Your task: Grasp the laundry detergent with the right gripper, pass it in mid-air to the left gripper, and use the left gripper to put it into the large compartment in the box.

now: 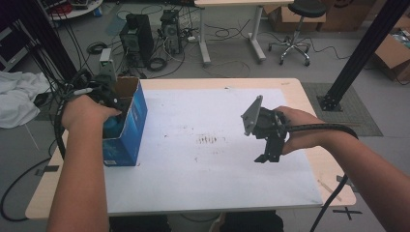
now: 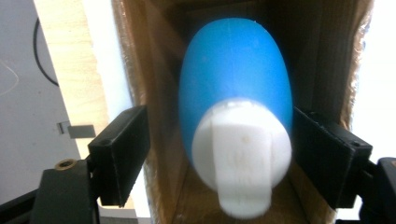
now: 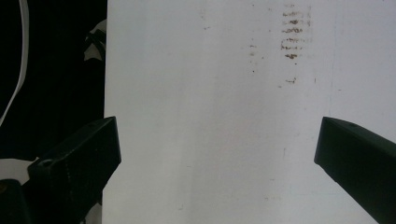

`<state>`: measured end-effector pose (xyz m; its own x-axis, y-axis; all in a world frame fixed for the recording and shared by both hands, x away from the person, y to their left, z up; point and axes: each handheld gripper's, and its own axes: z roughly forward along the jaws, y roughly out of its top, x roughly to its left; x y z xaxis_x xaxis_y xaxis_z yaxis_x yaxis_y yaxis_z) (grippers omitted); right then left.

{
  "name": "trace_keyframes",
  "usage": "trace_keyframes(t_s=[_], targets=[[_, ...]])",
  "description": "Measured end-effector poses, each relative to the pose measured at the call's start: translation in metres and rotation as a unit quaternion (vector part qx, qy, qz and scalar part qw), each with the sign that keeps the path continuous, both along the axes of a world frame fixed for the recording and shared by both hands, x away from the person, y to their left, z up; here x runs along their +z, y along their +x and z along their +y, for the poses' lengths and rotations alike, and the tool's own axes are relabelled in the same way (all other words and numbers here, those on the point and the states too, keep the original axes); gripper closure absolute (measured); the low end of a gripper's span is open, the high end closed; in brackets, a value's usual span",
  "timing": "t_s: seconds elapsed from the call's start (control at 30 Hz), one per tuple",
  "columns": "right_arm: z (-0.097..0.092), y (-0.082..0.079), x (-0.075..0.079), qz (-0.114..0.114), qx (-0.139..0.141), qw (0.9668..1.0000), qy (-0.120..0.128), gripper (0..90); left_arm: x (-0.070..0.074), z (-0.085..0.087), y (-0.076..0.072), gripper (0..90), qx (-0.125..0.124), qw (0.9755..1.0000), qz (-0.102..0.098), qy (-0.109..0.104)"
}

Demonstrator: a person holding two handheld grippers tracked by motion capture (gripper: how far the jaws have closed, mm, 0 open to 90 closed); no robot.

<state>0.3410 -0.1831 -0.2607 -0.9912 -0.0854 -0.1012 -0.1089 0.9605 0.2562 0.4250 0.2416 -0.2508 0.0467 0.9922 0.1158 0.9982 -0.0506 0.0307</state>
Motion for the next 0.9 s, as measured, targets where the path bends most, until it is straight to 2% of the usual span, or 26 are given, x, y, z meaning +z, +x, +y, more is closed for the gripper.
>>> trace_keyframes(t_s=[0.33,0.63,0.9], targets=[[0.000,-0.001,0.002,-0.001,0.002,1.0000,0.000,0.3,0.016,-0.007,-0.006,20.8,-0.021,0.9996,-0.017,0.004],[-0.005,-0.002,0.005,-0.002,-0.005,1.0000,0.000,0.3,0.037,-0.025,-0.011,15.7,-0.060,0.9974,-0.040,0.000],[-0.007,-0.003,0.008,-0.005,-0.008,1.0000,0.001,0.4,0.053,-0.032,-0.016,10.9,-0.076,0.9958,-0.051,0.003]])
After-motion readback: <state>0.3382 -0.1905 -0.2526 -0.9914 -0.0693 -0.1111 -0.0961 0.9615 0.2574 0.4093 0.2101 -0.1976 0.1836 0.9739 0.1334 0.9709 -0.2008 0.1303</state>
